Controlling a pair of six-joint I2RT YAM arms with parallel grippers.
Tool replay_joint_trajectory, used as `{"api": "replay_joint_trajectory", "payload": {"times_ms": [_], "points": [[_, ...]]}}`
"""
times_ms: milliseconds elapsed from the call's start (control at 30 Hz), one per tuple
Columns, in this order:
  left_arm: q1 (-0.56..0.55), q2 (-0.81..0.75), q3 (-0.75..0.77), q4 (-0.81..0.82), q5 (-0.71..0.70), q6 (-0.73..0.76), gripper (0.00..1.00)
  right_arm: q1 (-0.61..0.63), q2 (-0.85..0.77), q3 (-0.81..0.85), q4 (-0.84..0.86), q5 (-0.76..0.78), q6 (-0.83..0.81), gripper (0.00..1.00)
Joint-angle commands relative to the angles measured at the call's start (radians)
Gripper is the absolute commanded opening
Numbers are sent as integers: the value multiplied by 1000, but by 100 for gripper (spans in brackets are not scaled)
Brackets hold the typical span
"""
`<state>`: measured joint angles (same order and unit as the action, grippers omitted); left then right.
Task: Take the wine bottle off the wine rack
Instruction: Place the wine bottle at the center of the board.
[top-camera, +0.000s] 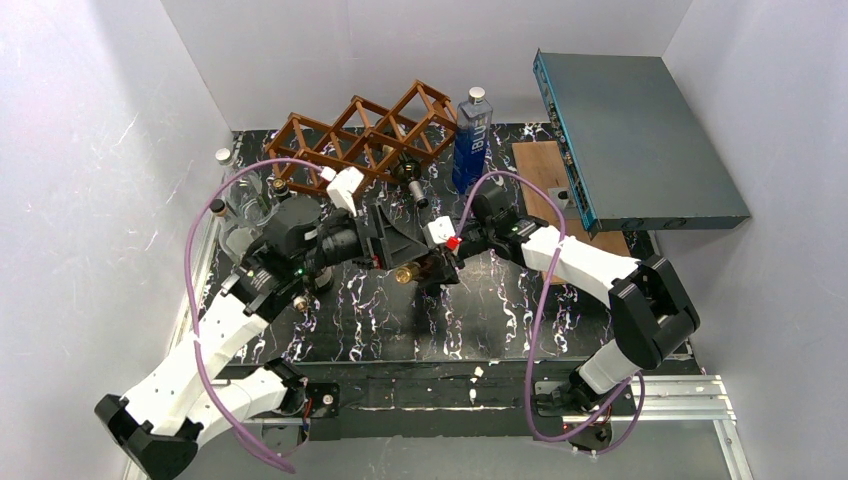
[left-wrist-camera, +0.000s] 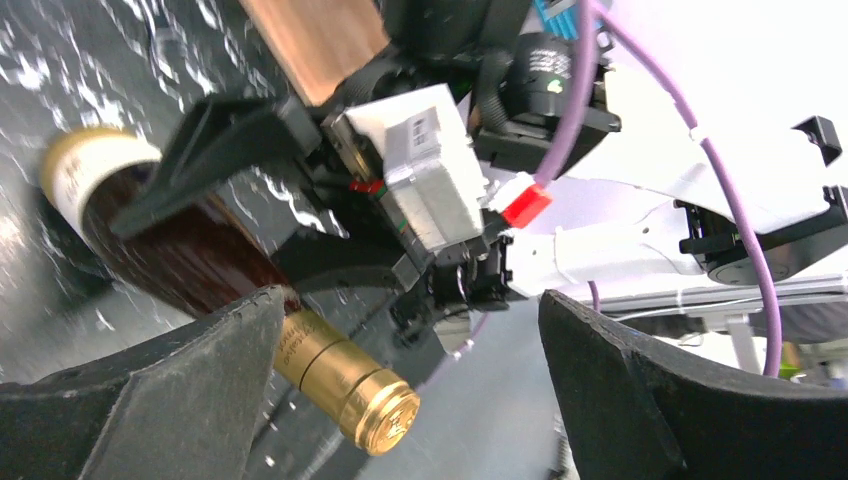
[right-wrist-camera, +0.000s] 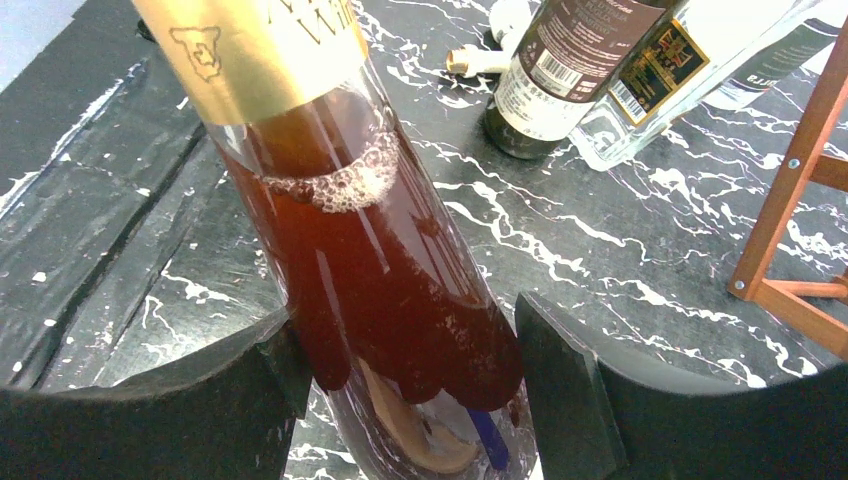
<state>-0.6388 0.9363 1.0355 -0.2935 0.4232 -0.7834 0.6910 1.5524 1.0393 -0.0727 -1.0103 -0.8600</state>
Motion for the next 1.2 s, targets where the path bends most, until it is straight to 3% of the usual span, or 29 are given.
{"api": "replay_joint_trajectory", "payload": {"times_ms": [0, 167, 400, 800, 1167], "points": [[1, -84, -39, 183, -37, 228, 98, -19, -29, -26, -29, -77, 121, 21], [0, -182, -134, 337, -6, 465, 98, -41, -32, -48, 34, -94, 187, 20], [1, -212, -193, 348, 50, 684, 98, -69, -35, -53, 58, -112, 225, 20], [0, -162, -240, 433, 195, 825, 98, -87, -31, -59, 63, -135, 242, 20], [-31, -100, -292, 560, 167, 859, 98, -91, -20, -58, 63, -149, 253, 19]]}}
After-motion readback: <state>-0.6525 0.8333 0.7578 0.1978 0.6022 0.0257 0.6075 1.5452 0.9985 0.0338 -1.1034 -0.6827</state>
